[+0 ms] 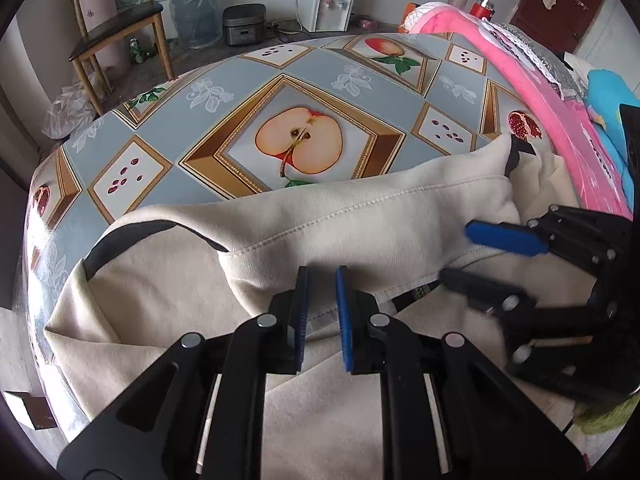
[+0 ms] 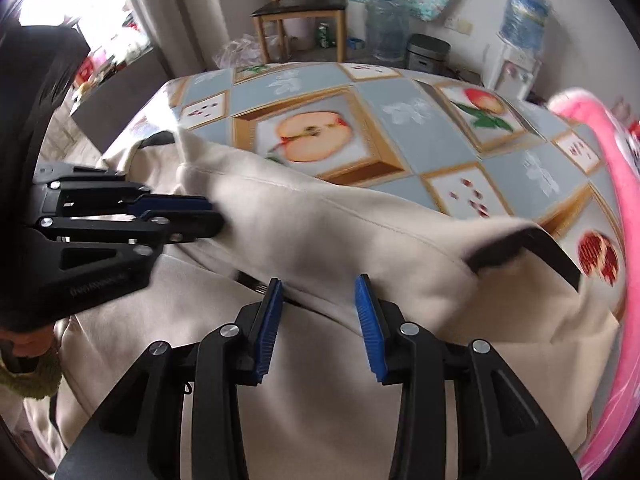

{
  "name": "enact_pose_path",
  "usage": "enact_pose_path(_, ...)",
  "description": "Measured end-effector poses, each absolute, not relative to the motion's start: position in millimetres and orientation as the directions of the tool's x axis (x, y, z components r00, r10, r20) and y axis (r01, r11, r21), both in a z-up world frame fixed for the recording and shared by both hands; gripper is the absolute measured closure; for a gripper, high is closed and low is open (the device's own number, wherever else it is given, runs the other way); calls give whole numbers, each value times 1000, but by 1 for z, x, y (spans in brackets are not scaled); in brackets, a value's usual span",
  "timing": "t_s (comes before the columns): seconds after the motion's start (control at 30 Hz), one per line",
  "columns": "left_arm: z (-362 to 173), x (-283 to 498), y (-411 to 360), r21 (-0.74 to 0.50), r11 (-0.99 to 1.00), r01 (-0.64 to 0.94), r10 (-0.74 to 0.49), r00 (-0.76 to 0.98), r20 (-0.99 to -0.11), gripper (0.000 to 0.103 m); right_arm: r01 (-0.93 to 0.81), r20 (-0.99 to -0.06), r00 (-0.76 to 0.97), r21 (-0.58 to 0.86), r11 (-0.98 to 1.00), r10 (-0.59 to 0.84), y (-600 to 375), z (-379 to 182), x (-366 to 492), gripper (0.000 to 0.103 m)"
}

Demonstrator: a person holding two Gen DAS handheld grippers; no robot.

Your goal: Fold large clothes

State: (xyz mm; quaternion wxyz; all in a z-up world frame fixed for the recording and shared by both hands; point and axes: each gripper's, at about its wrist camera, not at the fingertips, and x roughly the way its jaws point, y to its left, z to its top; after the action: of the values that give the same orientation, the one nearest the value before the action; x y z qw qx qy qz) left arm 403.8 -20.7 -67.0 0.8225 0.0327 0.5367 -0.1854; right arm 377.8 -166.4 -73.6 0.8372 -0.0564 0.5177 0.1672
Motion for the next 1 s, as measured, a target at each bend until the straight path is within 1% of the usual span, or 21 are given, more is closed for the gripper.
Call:
enact_pose_path(0.07,-67,403,-21,-140,928,346,-269,360,-893,88,-309,-884,410,99,946,226,-182,-73,379,68)
enact_pose_path(0.17,-68,402,-22,-137,927,349,-270,371,-888,88,-289,-884,402,126,949,240,-194,-78,384,68)
enact_pose_path(0.3,-69,400,-22,-134,928,349,-272,384,-883,89,-316,-893,403,68,946,199,-184,-77,387,68)
enact_pose_path(0.4,-69,400,-20,-147,928,343,-281,382,-880,89,-286,-896,400,76,955,191,-191,-71,389,68)
enact_pose_path(0.47,-69,399,-18,-154,927,343,-289,390,-874,89,-267,-883,423,92,959,202,-196,-61,386,68)
enact_pose_path(0.57,-70,397,-14,-175,923,342,-311,396,-864,89,-252,-870,455,77,965,189,-203,-50,384,68)
enact_pose_path(0.67,-71,400,-8,-231,919,319,-349,388,-853,89,-223,-852,463,156,962,245,-212,-38,389,68)
enact_pose_path(0.77,-73,401,-2,-274,911,307,-383,386,-840,89,-263,-811,466,255,931,354,-199,-27,395,68)
enact_pose_path(0.9,-74,399,-2,-276,909,311,-387,392,-834,89,-340,-829,415,240,909,374,-158,-45,400,68)
enact_pose_path(1.0,-73,399,-2,-274,909,315,-387,390,-836,89,-335,-883,360,180,925,302,-146,-80,405,68)
